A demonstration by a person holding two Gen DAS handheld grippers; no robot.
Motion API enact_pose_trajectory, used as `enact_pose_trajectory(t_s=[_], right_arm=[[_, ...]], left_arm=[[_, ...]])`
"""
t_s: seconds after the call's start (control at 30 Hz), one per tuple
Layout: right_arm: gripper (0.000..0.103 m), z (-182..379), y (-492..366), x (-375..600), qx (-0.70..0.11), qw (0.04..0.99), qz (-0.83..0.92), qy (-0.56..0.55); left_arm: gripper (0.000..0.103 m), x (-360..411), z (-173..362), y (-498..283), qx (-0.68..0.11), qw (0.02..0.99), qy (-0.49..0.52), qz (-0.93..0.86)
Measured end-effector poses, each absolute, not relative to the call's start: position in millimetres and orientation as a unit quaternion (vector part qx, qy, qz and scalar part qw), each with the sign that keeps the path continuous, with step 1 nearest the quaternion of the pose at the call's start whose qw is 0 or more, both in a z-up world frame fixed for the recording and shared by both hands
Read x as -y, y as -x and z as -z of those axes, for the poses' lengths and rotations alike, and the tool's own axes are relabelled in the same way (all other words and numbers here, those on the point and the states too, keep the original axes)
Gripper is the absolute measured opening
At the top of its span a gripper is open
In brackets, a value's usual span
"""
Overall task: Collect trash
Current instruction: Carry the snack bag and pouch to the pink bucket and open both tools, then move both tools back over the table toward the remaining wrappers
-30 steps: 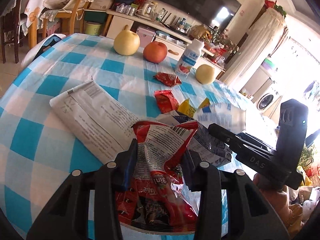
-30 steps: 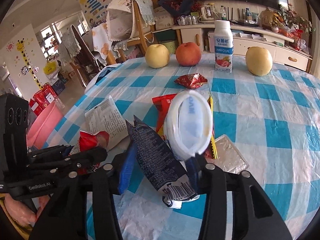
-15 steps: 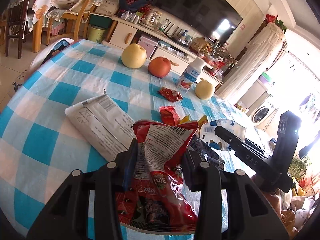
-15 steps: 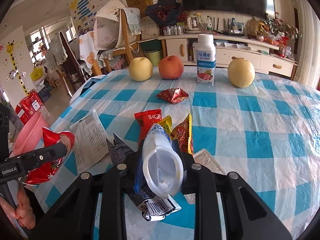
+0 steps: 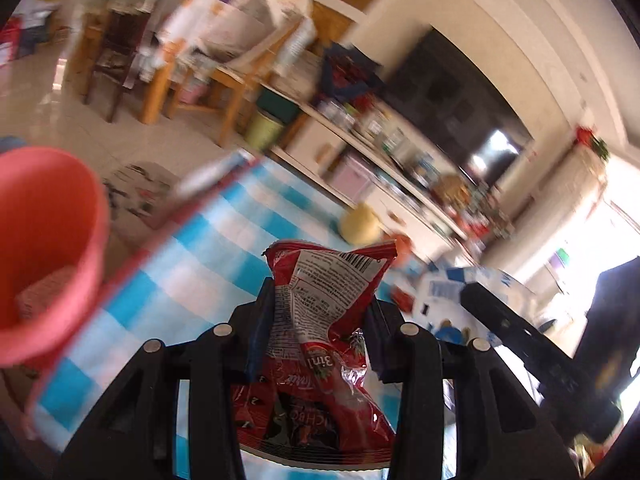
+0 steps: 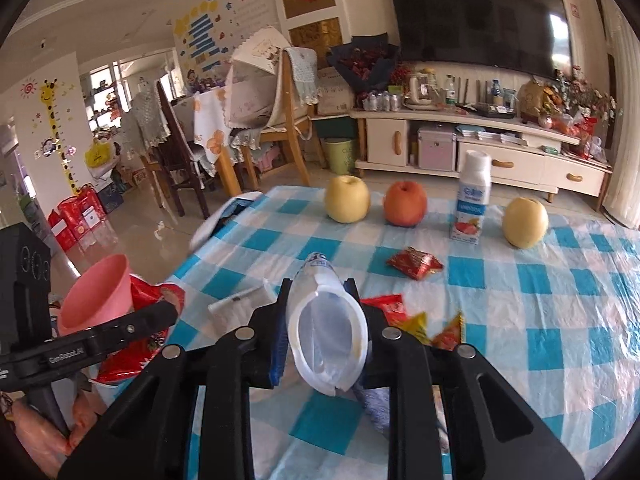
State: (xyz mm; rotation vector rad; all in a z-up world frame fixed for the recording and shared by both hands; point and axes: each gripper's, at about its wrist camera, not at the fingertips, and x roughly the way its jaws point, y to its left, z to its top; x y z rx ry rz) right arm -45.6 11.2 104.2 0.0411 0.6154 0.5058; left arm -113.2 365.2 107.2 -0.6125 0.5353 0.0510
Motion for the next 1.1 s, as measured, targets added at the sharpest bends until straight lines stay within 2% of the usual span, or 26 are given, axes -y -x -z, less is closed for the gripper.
enact_pose_trajectory(t_s=[0.23,0.47,0.53,0.6,0.7,0.77,0.83,0.9,0.97,1.1], right_arm=[[0.027,-135.7,47.2,-138.8,-0.297,0.878,-0.375,-0.023],[0.026,-132.5,44.2,-277.0,-0.325,0.819,-0.473,-0.018],[0.026,-124.7,42.3,-312.5,-0.337,0.806,-0.487,-0.019],[0.026,-115.5,41.5,-339.1,-0.348,0.794,-0.498,-0.02],[0.028,-97.0,42.1,-371.4,-0.368,0.793,-0.486,0.005],[0.046,-87.9,36.9,-377.7,-0.387,0.788,-0.479,-0.007],[0.062,-84.1,34.4,-370.7,-0.398,0.793,-0.46,-0.024],[0.066,-85.3,36.0,-360.6,-0.393,0.8,-0.453,-0.028],[0.078,-87.8,39.0,-345.0,-0.384,0.814,-0.436,-0.026],[0.084,-93.0,51.9,-310.9,-0.358,0.838,-0.411,-0.007]], left_arm=[[0.042,-469.9,-102.8,143.6,-0.22,0.892,0.344,-0.194],[0.043,-529.5,-77.2,157.1,-0.236,0.836,0.418,-0.268],[0.05,-538.5,-72.2,159.1,-0.242,0.827,0.411,-0.297],[0.063,-547.5,-65.3,160.0,-0.241,0.817,0.423,-0.309],[0.068,-550.2,-64.8,159.4,-0.233,0.819,0.412,-0.323],[0.079,-547.7,-65.6,158.1,-0.228,0.825,0.396,-0.333],[0.08,-545.6,-66.1,157.3,-0.221,0.832,0.387,-0.332],[0.081,-540.4,-68.0,158.2,-0.214,0.84,0.374,-0.329],[0.082,-529.6,-70.8,159.1,-0.203,0.851,0.363,-0.322],[0.088,-506.7,-81.2,151.9,-0.182,0.878,0.328,-0.297]])
